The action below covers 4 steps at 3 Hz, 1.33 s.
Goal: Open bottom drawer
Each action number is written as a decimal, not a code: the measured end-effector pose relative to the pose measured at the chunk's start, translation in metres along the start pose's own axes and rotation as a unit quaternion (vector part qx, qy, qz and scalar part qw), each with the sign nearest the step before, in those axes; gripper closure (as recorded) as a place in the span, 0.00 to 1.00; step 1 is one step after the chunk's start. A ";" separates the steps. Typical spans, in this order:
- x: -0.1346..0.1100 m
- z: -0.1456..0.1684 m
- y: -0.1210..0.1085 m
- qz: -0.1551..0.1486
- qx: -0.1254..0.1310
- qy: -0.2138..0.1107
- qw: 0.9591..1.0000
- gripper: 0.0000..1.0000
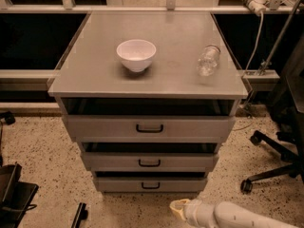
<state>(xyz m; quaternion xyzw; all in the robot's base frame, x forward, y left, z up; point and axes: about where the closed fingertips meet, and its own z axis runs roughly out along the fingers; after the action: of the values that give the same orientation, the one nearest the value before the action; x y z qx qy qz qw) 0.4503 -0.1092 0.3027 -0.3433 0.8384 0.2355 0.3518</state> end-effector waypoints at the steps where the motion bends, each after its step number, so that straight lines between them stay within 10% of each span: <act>1: 0.004 0.001 -0.020 0.003 0.040 0.006 0.999 1.00; 4: 0.005 0.052 -0.055 0.020 0.037 -0.049 0.998 1.00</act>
Offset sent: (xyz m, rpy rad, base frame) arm 0.0127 -0.0141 -0.0072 -0.0471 -0.0208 -0.0610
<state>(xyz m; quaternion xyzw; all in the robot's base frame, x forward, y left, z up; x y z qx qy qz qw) 0.5115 -0.1139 0.2571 -0.3010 0.8352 0.2277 0.3999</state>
